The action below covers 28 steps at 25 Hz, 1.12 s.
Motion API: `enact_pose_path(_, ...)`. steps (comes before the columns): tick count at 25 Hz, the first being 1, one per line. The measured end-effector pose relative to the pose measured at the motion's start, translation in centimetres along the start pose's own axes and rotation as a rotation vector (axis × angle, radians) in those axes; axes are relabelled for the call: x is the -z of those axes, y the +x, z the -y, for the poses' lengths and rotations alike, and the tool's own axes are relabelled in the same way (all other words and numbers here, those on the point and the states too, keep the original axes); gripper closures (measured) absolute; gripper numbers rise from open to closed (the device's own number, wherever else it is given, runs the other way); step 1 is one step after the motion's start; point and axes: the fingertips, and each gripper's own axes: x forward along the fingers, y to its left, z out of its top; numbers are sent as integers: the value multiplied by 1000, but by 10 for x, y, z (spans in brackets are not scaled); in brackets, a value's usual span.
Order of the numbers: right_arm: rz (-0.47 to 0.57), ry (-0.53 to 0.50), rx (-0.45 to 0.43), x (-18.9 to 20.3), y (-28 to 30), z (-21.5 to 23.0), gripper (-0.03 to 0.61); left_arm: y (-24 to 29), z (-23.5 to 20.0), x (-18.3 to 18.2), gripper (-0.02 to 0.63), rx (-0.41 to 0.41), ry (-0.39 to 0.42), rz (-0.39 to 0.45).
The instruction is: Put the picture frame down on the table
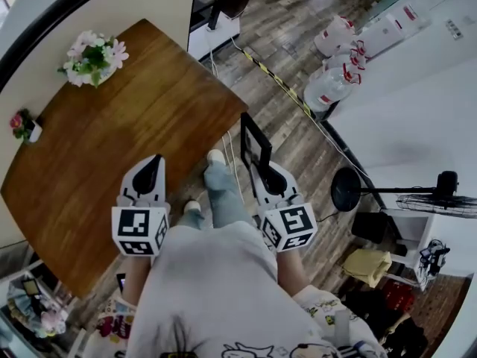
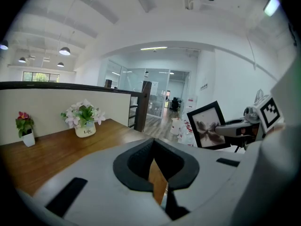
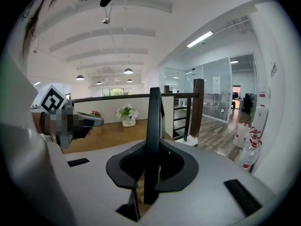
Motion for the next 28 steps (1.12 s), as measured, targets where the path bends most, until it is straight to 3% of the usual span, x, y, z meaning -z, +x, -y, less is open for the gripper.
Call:
enact_pose_path(4, -13, 1, -44, -5, 30, 7, 538, 15, -14, -3, 611, -35, -18, -12)
enact_pose_path(9, -41, -39, -153, -22, 81, 19, 538, 35, -36, -11, 611, -143, -74, -10)
enact_pose_path(19, -57, -168, -465, -80, 192, 38, 538, 64, -74, -46, 611, -458, -193, 33)
enact_pose_path(28, -36, -221, -679, -111, 245, 47, 538, 74, -76, -66, 611, -684, -249, 70)
